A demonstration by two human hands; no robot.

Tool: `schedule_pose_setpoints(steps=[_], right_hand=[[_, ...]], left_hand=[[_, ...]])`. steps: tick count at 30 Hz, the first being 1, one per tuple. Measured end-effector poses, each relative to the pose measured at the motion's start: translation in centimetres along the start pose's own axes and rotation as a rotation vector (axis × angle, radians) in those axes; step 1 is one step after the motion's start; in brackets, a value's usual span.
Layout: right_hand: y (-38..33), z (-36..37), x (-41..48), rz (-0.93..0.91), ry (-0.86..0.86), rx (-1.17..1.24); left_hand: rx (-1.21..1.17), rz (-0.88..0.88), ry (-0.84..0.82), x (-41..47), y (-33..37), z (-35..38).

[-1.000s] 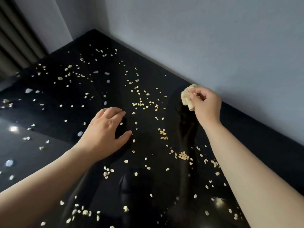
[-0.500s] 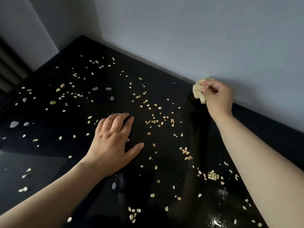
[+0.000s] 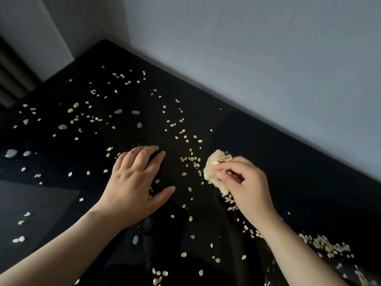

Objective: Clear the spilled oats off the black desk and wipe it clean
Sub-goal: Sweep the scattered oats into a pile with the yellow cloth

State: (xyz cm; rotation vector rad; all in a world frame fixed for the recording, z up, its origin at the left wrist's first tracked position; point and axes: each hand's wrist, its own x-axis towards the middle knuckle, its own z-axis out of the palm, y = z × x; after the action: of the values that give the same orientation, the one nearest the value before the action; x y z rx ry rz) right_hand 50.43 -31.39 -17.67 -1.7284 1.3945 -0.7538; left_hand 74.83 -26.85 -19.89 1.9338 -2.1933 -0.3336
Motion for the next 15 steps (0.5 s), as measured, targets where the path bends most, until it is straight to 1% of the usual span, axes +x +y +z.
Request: schedule_pose_setpoints(steps=[1, 3, 6, 9, 12, 13, 15], right_hand=[[-0.3, -0.6, 0.1, 0.016, 0.02, 0.038], [-0.8, -1.9, 2.3, -0.011, 0.128, 0.061], [-0.5, -3.2, 9.2, -0.056, 0.274, -0.027], [1.1, -2.7, 15.5, 0.004, 0.335, -0.097], [2.0, -1.3, 16.9, 0.045, 0.358, -0.147], [1.9, -0.8, 16.4, 0.026, 0.343, -0.158], [1.3, 0.2, 14.2, -0.059, 0.249, -0.142]], left_hand=[[0.0, -0.008, -0.004, -0.1, 0.1, 0.0], [0.005, -0.015, -0.008, -0.1, 0.3, -0.1], [0.008, -0.018, 0.005, 0.2, 0.6, -0.3], [0.022, -0.029, 0.011, 0.1, 0.9, -0.2], [0.04, -0.02, 0.01, 0.0, 1.3, -0.1], [0.047, -0.017, 0.012, 0.0, 1.3, 0.0], [0.057, -0.013, 0.013, 0.1, 1.1, -0.1]])
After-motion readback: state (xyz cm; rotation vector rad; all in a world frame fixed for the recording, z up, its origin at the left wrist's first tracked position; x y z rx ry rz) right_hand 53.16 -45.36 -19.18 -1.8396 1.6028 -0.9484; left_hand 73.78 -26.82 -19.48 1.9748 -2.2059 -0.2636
